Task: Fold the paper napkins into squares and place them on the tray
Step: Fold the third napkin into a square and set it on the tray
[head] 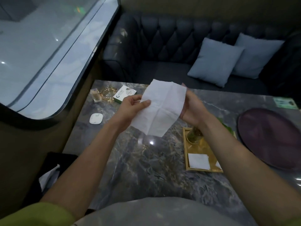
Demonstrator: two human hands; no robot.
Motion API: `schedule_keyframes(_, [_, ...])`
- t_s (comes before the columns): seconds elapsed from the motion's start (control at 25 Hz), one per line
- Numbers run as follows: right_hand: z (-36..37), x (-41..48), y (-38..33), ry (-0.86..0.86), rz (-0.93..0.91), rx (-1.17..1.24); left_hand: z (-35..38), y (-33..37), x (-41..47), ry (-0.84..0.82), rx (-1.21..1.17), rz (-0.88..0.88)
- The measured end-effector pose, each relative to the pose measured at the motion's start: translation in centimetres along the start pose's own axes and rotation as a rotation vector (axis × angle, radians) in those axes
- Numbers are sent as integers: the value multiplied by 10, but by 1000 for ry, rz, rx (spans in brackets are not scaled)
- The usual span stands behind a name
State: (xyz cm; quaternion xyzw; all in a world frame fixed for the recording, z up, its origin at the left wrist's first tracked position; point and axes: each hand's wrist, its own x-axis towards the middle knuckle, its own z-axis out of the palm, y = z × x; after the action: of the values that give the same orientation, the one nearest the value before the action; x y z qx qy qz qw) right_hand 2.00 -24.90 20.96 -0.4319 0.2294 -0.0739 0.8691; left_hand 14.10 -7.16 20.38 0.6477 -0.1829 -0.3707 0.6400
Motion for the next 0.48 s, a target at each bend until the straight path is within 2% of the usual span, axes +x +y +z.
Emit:
schedule_keyframes(0.12, [8, -13, -1, -77, 38, 6, -3, 14, 1, 26, -16, 60])
schedule_keyframes(0.28, [14, -16, -2, 6, -71, -196, -3, 26, 2, 39, -36, 121])
schedule_keyframes(0.48, [25, -17, -36, 81, -199, -388, -5, 55, 7, 23, 45, 157])
